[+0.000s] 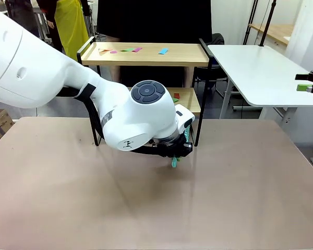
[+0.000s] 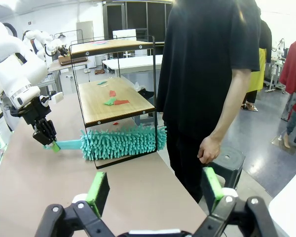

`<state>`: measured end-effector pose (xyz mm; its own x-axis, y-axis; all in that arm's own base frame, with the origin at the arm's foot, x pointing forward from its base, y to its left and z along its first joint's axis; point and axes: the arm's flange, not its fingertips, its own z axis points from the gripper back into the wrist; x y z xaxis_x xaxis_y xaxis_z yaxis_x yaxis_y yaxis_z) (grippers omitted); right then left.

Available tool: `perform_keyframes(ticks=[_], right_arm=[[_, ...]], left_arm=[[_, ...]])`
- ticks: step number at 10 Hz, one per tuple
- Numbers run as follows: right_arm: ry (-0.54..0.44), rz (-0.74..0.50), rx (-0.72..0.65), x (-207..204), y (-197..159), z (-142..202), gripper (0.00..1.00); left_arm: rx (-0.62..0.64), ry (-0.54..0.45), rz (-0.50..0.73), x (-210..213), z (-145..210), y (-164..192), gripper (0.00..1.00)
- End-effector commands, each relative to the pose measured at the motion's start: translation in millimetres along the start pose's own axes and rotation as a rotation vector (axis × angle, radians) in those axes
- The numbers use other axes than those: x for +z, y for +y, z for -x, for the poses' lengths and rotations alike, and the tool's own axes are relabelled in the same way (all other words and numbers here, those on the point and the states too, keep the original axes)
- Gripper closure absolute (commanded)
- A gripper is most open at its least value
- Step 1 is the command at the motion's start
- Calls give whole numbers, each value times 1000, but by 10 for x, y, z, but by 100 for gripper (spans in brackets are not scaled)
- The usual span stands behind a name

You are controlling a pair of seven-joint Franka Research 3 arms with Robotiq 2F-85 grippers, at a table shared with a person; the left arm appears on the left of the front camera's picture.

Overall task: Clean the shelf.
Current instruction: Clean the specific section of the Shelf indicated by the human with the Duster.

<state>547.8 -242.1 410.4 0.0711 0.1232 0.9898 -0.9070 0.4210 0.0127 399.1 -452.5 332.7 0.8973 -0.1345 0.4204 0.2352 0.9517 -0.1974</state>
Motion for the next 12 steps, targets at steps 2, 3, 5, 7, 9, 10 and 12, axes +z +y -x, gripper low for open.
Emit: perform_keyframes(ticks=[2,3,5,7,9,10,12], right_arm=[[-2,-2,7,-13,12,-38,0],[-2,-2,7,-13,12,-38,0],[-2,-2,7,-13,12,-38,0],[-2,-2,7,-13,12,-38,0],[-2,-2,7,-13,12,-38,0],[-2,-2,7,-13,12,-38,0],[-2,-2,7,-13,12,-38,0]], left_arm=[[96,5,-9,97,-14,144,87],[108,8,-8,102,-10,191,87],[120,18,-26,134,9,255,87],[125,23,-60,185,48,343,87],[137,20,-102,253,80,483,87],[145,20,-126,288,92,588,87],[149,18,-187,351,135,729,87]])
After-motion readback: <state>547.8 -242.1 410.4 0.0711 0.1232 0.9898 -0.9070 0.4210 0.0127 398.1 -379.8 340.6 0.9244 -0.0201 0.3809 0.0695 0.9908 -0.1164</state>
